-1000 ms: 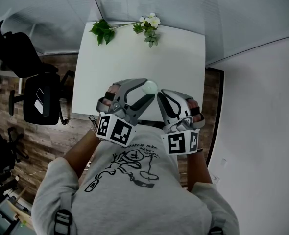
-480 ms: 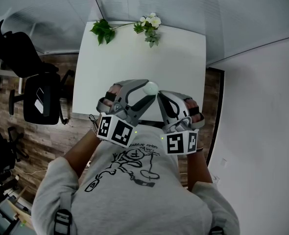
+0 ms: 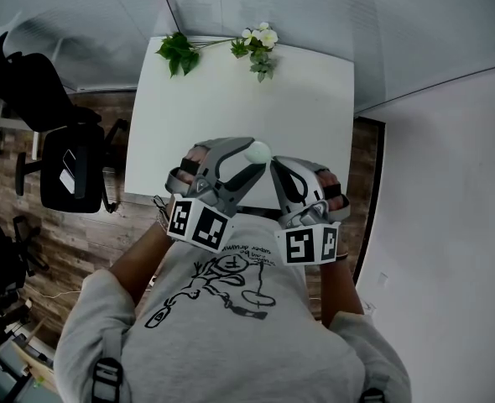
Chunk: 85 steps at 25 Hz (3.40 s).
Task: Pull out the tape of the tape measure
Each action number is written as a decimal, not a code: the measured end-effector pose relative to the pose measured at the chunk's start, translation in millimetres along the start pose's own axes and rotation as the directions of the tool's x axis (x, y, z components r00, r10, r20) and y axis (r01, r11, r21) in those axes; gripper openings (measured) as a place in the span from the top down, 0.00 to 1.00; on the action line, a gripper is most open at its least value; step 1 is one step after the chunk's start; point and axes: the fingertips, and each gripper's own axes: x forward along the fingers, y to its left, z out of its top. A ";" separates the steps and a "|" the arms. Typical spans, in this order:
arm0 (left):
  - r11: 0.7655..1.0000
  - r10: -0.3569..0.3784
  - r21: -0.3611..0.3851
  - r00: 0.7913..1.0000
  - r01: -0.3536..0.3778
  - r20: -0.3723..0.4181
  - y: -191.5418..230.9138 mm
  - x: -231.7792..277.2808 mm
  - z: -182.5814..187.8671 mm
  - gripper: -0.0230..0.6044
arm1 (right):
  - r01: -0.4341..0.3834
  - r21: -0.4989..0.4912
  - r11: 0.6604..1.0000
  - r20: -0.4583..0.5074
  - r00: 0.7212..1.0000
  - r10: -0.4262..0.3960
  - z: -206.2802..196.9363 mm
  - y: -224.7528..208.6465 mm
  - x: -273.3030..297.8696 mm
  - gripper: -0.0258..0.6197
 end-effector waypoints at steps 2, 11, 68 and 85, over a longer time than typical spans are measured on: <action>1.000 0.005 -0.002 1.000 -0.005 -0.004 0.7 -1.1 -2.2 0.59 | 0.003 0.003 1.000 -0.004 1.000 -0.003 -1.4 -0.8 -0.3 0.94; 1.000 0.027 -0.004 0.999 -0.027 -0.027 10.4 -1.5 -13.1 0.59 | 0.013 0.011 1.000 -0.019 1.000 -0.013 -12.6 -10.2 0.9 0.94; 0.989 0.146 0.039 0.984 -0.143 -0.106 40.4 -20.5 -48.6 0.59 | 0.172 0.005 0.985 -0.113 0.979 -0.170 -67.1 -49.5 -24.1 0.94; 0.988 0.153 0.049 0.980 -0.148 -0.128 43.4 -26.1 -59.0 0.59 | 0.208 0.006 0.978 -0.161 0.966 -0.204 -86.5 -59.8 -34.7 0.94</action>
